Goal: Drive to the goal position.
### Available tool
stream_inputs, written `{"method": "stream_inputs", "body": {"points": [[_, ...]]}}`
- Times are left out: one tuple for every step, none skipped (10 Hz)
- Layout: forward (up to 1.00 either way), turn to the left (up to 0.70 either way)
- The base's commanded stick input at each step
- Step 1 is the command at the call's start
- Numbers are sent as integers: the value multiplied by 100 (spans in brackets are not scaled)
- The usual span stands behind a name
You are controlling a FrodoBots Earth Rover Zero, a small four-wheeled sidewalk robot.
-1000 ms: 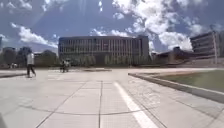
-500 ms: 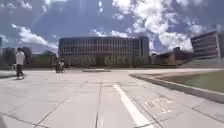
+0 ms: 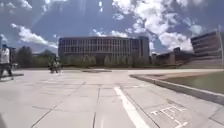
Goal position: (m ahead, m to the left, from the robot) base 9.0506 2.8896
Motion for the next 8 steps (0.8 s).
{"method": "stream_inputs", "body": {"points": [[70, 4], [70, -12], [70, -35], [70, -35], [70, 0], [70, 0], [70, 0], [70, 0]]}}
